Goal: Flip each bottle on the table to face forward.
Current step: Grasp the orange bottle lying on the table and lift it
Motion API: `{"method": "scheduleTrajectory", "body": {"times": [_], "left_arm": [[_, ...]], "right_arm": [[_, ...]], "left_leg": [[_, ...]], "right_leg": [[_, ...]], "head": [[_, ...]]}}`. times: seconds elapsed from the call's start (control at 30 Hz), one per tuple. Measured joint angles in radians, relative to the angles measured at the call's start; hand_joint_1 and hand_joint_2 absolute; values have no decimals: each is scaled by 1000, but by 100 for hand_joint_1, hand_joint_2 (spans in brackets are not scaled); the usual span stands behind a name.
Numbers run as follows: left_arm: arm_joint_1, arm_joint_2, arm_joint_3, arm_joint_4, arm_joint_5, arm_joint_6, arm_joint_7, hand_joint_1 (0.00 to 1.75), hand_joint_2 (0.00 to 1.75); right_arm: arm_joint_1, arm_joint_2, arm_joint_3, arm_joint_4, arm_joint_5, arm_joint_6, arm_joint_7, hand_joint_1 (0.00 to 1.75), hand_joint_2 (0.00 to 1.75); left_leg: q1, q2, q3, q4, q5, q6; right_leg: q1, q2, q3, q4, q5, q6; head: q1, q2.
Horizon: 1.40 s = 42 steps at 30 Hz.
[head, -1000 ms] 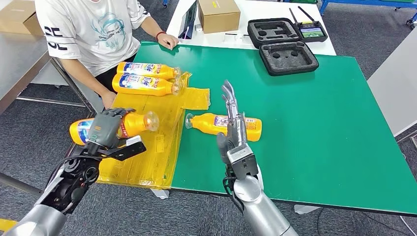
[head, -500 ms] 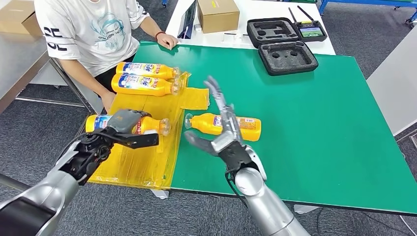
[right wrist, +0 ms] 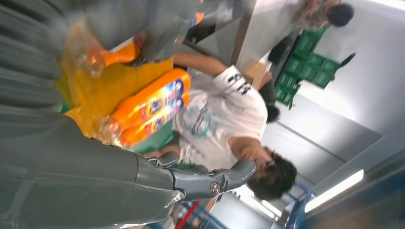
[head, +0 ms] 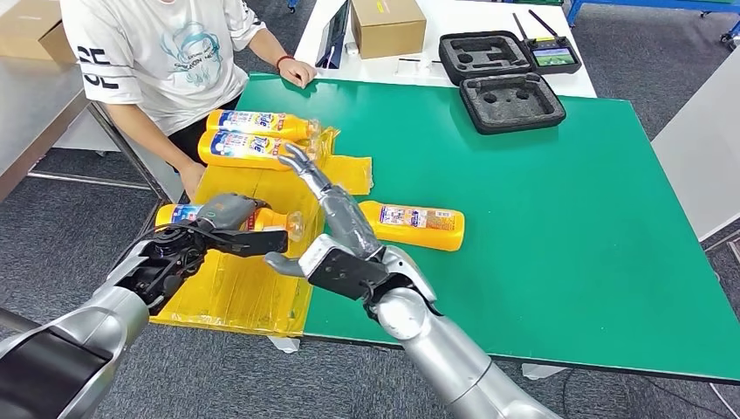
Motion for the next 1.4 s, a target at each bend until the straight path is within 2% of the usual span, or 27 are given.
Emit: {"method": "scheduleTrajectory", "body": {"times": [0.4,0.47,0.53,0.6,0.67,0.7,0.8,0.93,1.1,1.4], "left_arm": [[76,29,-4,7,-40,63,72,175,175],[81,30,-4,7,-44,67,78,166,175],[85,30,-4,7,-46,73,84,137,175],[90,30,-3,7,-46,81,88,69,175],[97,29,-2,7,-46,89,86,16,175],[101,28,-1,7,-46,92,84,9,175],[107,24,2,8,-46,93,77,1,175],[111,20,4,12,-35,79,46,0,0],[97,19,17,26,17,-19,-42,0,0],[48,19,57,61,136,-186,-145,0,0]], "right_arm": [[-39,43,23,126,-75,24,-33,0,175],[-41,46,24,136,-76,24,-35,0,175],[-42,47,24,143,-78,24,-36,0,175],[-43,47,24,150,-80,24,-38,0,175],[-43,48,24,158,-83,24,-44,0,175],[-44,48,24,161,-85,24,-48,0,175],[-45,51,24,170,-86,24,-55,0,175],[-50,53,24,181,-86,21,-58,0,175],[-56,54,24,197,-88,17,-65,0,175],[-61,63,25,219,-84,11,-70,0,175]], "left_leg": [[0,-2,2,0,0,0],[0,-1,3,-1,0,0],[0,-1,5,-1,0,0],[0,-1,7,-1,0,0],[0,-1,9,-1,0,0],[0,-1,9,-1,0,0],[0,-2,10,-1,-1,0],[0,-2,11,-1,-1,0],[0,-4,12,-1,0,0],[0,-6,13,-1,0,0]], "right_leg": [[0,-2,3,0,-1,0],[0,-2,4,0,-1,-1],[0,-2,6,0,0,-1],[0,-2,7,0,0,-1],[0,-2,8,0,-1,-1],[0,-2,9,0,-1,-1],[0,-3,11,0,-1,-1],[0,-3,12,0,-1,-1],[0,-5,14,0,-1,-1],[0,-7,15,0,-1,-1]], "head": [[0,0],[0,0],[0,0],[0,0],[0,0],[0,0],[0,0],[0,0],[0,0],[0,0]]}}
